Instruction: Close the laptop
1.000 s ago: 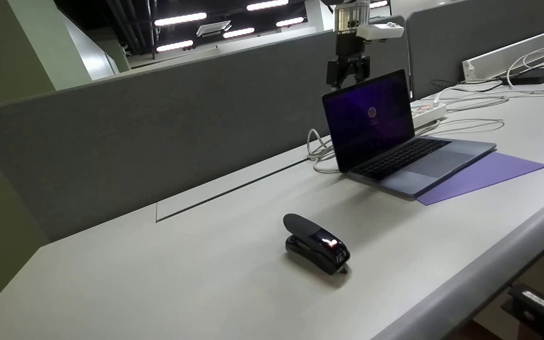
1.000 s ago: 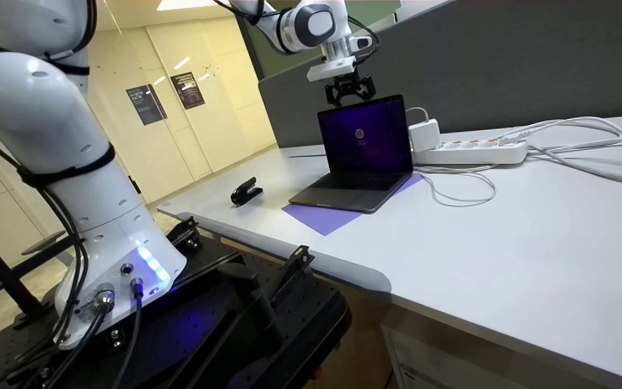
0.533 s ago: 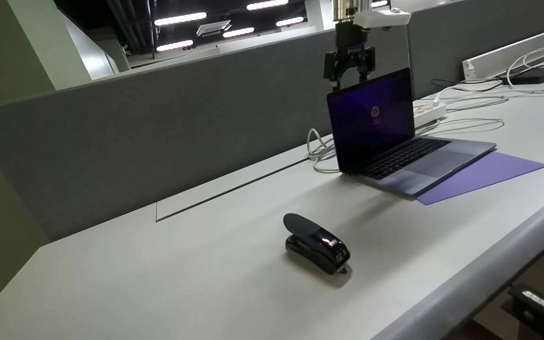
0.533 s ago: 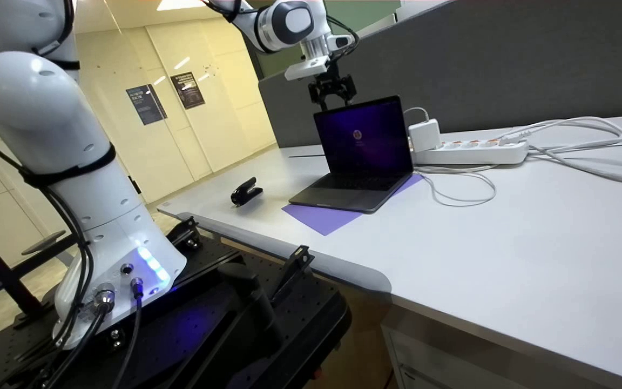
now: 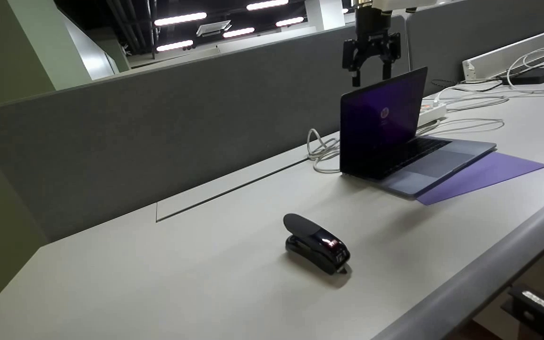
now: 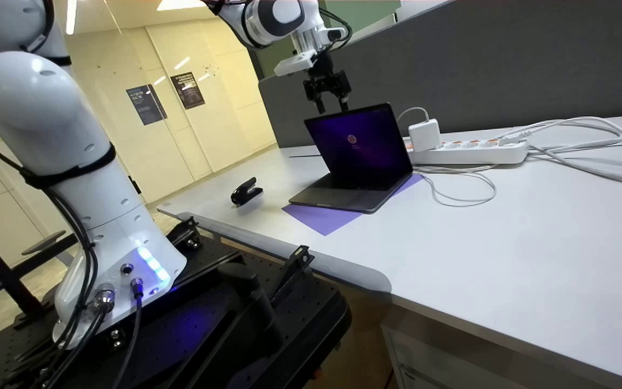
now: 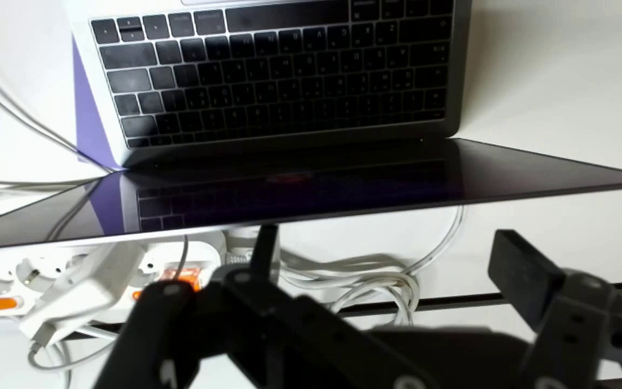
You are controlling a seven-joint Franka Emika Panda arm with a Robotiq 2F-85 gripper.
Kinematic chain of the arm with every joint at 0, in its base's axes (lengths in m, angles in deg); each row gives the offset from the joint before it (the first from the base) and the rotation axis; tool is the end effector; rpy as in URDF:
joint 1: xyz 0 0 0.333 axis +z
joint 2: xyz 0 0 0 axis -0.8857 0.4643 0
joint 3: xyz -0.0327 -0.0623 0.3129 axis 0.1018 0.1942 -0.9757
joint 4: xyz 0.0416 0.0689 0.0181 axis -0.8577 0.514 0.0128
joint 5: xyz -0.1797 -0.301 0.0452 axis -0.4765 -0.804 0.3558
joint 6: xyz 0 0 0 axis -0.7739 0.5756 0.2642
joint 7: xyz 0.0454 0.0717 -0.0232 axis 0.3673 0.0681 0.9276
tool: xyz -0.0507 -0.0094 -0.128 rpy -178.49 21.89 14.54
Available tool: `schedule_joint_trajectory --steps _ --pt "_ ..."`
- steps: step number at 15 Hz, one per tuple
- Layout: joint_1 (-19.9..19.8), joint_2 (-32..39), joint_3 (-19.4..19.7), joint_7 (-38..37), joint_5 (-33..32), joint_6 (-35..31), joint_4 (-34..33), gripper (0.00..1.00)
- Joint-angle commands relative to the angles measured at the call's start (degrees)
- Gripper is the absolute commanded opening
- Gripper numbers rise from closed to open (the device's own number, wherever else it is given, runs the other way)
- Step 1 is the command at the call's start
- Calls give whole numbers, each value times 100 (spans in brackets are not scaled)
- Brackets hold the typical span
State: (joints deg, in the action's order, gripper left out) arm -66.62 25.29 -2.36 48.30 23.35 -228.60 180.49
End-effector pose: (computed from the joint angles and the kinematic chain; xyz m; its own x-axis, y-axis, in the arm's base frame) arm 0.5503 -0.0495 0.3102 0.9871 -0.0769 0.1401 -0.0674 -0.9951 -0.0719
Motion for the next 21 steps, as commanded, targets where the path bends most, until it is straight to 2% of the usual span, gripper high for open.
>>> schedule_joint_trajectory --steps 1,7,11,16,21 --pt "-84 -92 117 -17 -58 -86 329 100" --pt "-310 235 13 982 98 -47 304 100" --pt "-348 258 -58 1329 68 -35 462 100" --pt "-285 258 -48 1264 -69 -311 927 100" --pt "-237 417 -28 1123 -209 -917 1381 100"
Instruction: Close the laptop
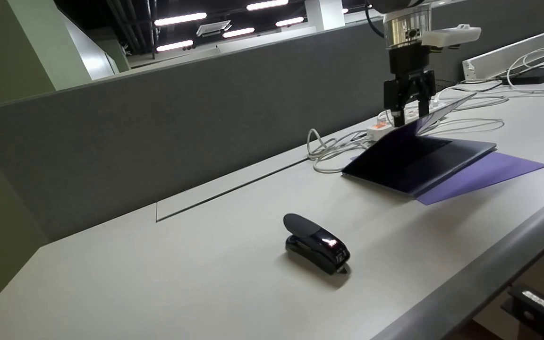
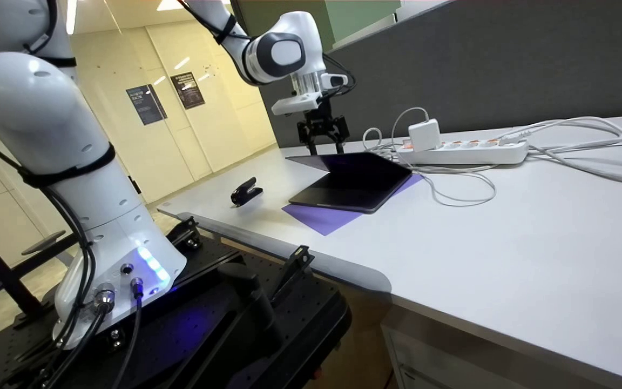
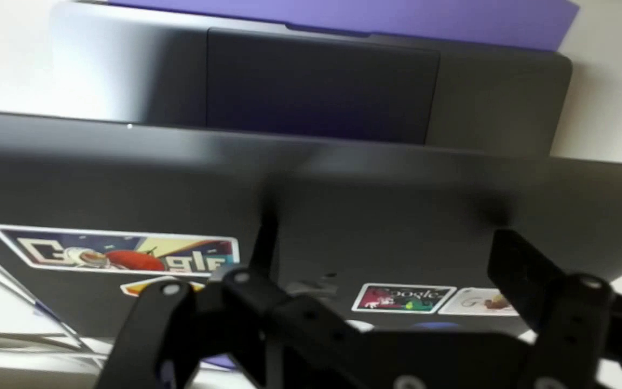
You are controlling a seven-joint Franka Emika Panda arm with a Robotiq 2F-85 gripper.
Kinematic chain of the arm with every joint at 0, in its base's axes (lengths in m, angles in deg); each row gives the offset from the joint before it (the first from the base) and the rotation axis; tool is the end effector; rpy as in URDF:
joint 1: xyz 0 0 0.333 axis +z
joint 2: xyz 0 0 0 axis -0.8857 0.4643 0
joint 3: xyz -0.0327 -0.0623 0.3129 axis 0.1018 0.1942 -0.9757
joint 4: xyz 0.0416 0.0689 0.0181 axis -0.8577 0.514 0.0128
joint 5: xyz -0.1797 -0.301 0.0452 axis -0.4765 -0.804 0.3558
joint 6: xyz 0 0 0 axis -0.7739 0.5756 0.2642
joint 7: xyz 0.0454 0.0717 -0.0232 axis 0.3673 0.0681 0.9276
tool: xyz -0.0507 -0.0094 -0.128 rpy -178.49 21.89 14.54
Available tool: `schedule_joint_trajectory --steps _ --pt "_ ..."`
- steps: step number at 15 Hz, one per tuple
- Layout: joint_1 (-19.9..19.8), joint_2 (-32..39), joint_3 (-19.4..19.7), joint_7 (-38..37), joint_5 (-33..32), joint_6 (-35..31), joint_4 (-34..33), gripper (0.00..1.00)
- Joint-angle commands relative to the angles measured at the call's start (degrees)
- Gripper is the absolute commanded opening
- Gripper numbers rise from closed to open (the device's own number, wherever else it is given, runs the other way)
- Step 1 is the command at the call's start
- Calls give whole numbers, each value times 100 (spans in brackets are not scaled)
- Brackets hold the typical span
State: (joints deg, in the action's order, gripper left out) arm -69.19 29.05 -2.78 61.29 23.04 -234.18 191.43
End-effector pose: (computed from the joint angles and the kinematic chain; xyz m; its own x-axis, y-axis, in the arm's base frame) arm 0.4873 -0.0646 0.2156 0.9942 0.1077 -0.0052 0.1071 -0.9921 -0.0648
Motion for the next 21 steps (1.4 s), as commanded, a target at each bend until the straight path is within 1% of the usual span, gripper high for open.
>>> schedule_joint_trajectory --steps 1,2,3,8,13,16,17,19,21 --pt "23 124 19 -196 -221 -509 334 100" --pt "30 212 36 -233 -292 -649 369 100" --pt "-56 332 -51 -113 -168 -757 371 100" --pt "-272 895 -182 -119 -101 -1161 332 100" --pt "-523 1235 -371 -107 -146 -1546 308 100" --pt "-553 1081 -454 -117 -237 -1762 420 100" --pt "-499 1005 -433 -176 -288 -1794 457 100" --pt "-507 751 -538 -187 -306 -1839 590 100" --pt "-432 418 -591 -288 -282 -1882 741 100"
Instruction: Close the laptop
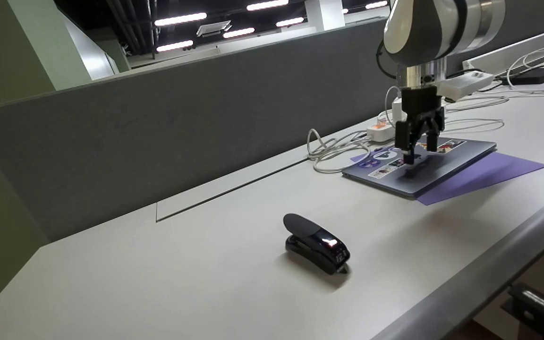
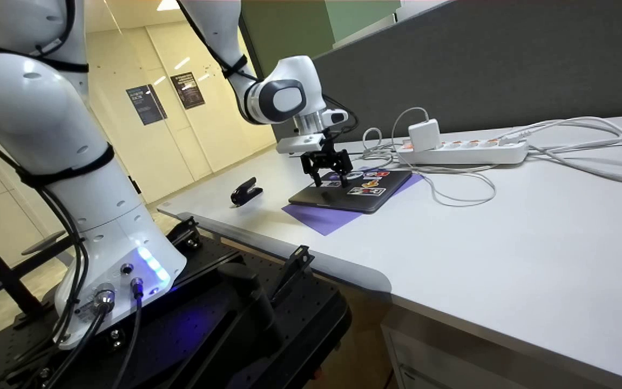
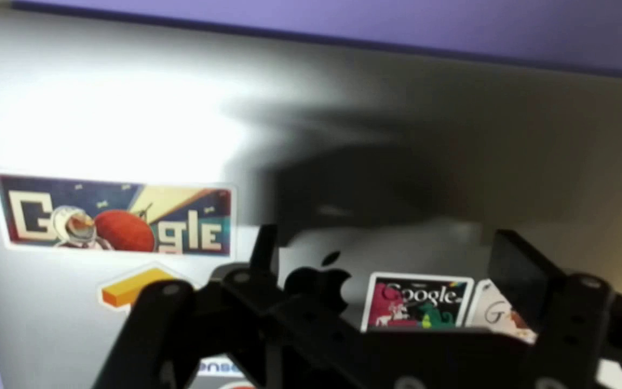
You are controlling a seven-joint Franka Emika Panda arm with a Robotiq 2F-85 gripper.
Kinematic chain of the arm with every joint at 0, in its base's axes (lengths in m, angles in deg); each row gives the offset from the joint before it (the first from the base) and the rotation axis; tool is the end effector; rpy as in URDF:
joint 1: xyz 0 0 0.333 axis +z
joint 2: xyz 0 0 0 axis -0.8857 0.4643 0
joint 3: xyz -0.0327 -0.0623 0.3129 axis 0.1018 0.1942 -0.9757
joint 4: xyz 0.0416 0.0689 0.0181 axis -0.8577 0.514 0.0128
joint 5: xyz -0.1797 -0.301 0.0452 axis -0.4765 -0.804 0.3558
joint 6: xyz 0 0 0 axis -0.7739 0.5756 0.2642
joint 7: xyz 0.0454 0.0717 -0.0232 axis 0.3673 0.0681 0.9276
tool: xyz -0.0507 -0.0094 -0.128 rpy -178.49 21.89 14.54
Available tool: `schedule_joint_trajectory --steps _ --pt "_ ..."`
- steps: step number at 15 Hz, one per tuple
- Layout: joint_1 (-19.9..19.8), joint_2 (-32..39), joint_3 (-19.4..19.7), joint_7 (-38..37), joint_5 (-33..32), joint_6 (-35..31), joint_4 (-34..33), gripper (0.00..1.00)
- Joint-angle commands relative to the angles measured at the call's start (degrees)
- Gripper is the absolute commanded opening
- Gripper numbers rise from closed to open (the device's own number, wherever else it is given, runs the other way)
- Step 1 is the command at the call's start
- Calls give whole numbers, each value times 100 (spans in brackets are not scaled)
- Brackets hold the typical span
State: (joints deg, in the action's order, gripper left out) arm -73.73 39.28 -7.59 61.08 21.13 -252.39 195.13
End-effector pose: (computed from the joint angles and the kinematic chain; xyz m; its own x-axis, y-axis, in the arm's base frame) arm 0.4755 -0.0626 0.1386 0.9910 0.1173 0.0642 0.1199 -0.9921 -0.0380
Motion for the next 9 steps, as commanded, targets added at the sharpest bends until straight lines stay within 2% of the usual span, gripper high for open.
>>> schedule_joint_trajectory --steps 1,4,6,8,9 --pt "26 -811 -168 -263 -72 11 453 100" --pt "-119 -1384 -520 -117 223 239 644 100" --pt "-315 -1711 -925 279 773 405 726 100" --pt "-298 -1936 -1095 626 1407 524 749 100" --pt "-5 -1580 -745 374 1068 377 556 100"
